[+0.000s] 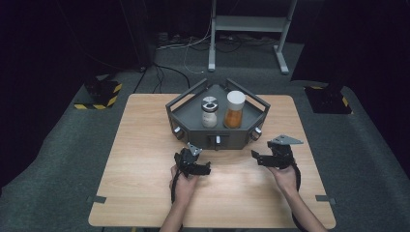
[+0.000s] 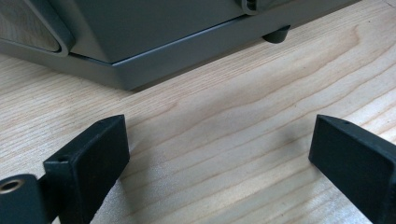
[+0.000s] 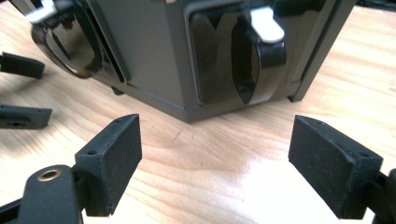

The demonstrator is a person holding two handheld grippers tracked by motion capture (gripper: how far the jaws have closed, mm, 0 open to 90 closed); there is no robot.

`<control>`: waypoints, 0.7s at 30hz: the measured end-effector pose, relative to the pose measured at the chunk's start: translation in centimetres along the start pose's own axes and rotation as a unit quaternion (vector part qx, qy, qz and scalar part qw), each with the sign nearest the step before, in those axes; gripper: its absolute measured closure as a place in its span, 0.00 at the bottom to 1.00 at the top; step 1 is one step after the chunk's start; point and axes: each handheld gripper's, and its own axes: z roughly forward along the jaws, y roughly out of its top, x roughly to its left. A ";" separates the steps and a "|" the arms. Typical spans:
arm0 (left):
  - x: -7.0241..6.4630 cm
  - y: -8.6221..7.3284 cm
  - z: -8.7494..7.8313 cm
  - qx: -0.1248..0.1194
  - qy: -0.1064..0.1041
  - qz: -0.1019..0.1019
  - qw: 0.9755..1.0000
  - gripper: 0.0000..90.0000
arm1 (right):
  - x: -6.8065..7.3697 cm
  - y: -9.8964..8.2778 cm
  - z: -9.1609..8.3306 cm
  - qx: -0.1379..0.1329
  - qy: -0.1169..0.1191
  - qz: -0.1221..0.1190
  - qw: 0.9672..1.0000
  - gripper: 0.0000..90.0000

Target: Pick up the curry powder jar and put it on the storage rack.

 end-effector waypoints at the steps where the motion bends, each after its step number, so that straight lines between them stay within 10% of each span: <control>1: 0.0 0.0 0.0 0.000 0.000 0.000 1.000 0.05 | 0.1 -0.1 0.0 0.002 -0.002 -0.001 1.000 0.19; 21: 0.0 0.0 0.0 0.000 0.000 0.000 1.000 0.05 | 1.1 -2.4 1.1 0.033 -0.030 -0.013 0.999 0.19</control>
